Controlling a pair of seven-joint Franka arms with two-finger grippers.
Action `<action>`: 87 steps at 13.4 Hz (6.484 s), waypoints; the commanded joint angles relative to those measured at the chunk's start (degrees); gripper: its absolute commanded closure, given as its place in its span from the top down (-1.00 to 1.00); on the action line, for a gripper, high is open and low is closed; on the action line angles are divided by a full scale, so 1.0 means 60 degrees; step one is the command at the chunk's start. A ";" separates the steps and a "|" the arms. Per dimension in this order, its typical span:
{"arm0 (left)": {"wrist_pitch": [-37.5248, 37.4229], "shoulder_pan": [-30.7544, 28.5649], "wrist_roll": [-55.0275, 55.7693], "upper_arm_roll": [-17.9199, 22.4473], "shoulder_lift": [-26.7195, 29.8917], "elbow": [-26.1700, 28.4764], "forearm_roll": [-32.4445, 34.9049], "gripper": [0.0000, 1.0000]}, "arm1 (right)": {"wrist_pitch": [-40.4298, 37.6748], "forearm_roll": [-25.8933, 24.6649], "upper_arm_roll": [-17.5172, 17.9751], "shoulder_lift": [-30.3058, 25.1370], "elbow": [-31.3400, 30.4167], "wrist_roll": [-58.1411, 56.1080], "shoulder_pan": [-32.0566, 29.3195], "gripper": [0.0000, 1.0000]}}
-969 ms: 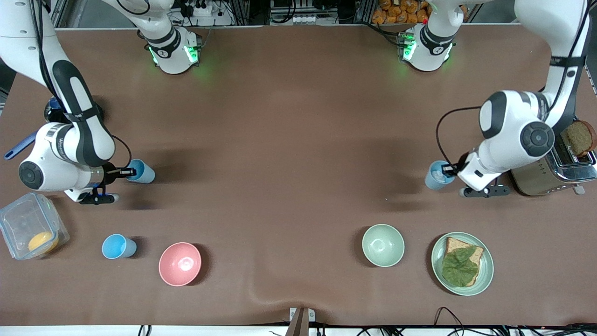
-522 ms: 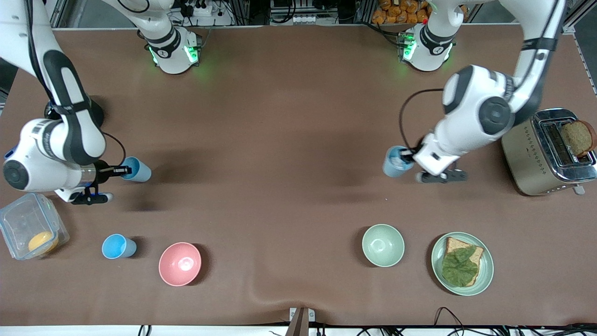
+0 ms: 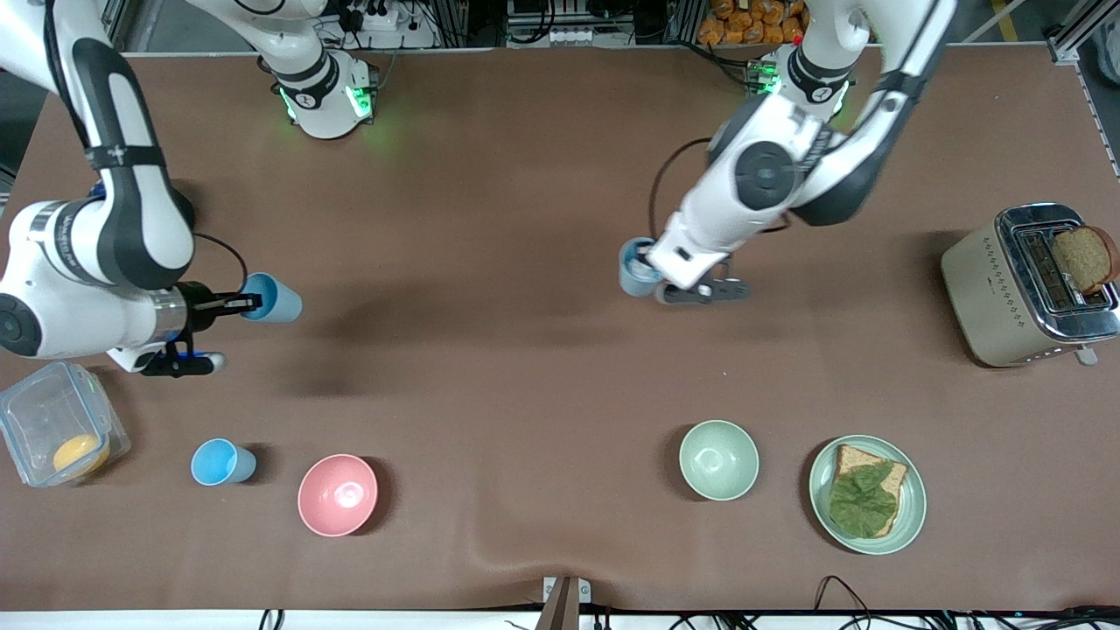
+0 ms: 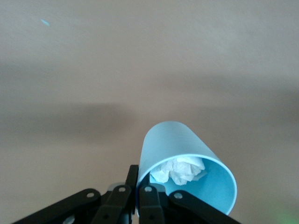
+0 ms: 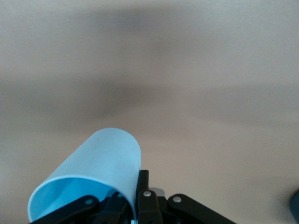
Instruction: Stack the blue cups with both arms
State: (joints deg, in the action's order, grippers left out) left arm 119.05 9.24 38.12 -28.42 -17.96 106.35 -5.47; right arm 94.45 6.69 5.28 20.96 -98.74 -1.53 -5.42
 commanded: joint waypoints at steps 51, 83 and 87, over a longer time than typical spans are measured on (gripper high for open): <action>-0.4388 -0.3655 -0.4243 0.2005 0.3095 -0.2021 0.1232 1.00 | 0.4283 -0.0309 -0.0119 0.1340 0.0417 0.8810 0.8081 -1.00; -0.4622 -0.1950 -0.4596 0.3989 0.3198 -0.2124 0.1131 1.00 | -0.1356 -0.1391 -0.0119 -0.2951 0.1325 0.0066 0.0818 1.00; -0.4623 -0.1936 -0.4596 0.3974 0.3198 -0.2124 0.1131 1.00 | -0.1445 -0.1393 -0.0337 -0.3273 0.1325 -0.0799 0.0274 1.00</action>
State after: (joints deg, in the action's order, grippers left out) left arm 92.13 -2.78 11.48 -4.94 0.07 93.23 1.14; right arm 85.86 -0.92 3.15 3.59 -89.21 -4.91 -2.50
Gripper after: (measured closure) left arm 0.000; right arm 0.000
